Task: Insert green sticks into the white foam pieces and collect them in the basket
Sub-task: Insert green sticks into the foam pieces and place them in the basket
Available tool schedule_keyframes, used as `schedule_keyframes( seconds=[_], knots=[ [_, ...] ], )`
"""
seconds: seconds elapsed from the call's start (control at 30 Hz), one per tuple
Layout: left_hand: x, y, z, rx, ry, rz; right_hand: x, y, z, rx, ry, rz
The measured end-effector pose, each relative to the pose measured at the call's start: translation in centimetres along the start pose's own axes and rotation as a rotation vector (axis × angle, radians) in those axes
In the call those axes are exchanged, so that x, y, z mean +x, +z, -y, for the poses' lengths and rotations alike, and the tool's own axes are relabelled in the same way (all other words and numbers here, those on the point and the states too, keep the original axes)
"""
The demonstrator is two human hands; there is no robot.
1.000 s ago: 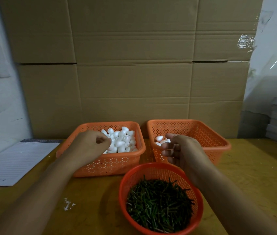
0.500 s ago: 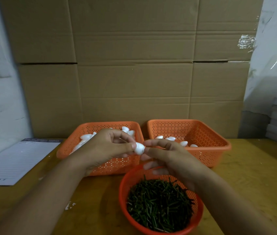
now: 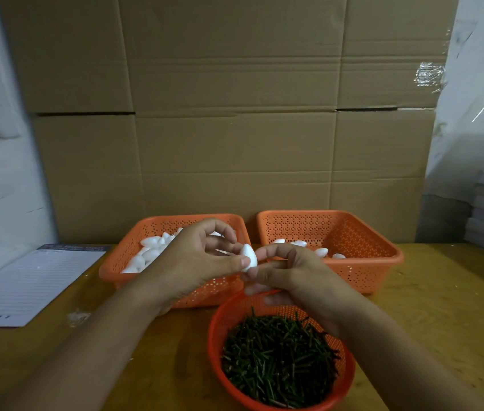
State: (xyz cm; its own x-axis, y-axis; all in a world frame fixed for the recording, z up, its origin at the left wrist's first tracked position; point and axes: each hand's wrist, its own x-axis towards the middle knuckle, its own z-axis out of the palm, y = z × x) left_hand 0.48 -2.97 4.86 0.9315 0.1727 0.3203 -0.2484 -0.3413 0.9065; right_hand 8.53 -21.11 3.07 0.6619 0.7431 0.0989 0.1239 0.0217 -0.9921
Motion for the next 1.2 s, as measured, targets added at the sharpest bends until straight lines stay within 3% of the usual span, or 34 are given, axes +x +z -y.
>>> schedule_keyframes(
  seconds=[0.17,0.33,0.63,0.87,1.2],
  knots=[
    [-0.3,0.1,-0.4,-0.038,0.038,0.12,0.1,0.0,0.0,-0.007,-0.013,0.027],
    [0.0,-0.1,-0.5,-0.128,0.015,0.031,-0.1,-0.5,0.0,-0.083,-0.004,0.045],
    [0.6,-1.4,-0.1,-0.498,-0.08,-0.098,-0.3,-0.1,-0.7,-1.047,0.137,0.315],
    [0.8,-1.6,0.2,-0.474,-0.077,-0.128,-0.4,0.1,-0.9,-1.157,0.08,0.38],
    [0.8,-1.5,0.3,-0.511,-0.073,-0.115,-0.1,0.1,-1.6,-1.137,-0.054,0.282]
  ],
)
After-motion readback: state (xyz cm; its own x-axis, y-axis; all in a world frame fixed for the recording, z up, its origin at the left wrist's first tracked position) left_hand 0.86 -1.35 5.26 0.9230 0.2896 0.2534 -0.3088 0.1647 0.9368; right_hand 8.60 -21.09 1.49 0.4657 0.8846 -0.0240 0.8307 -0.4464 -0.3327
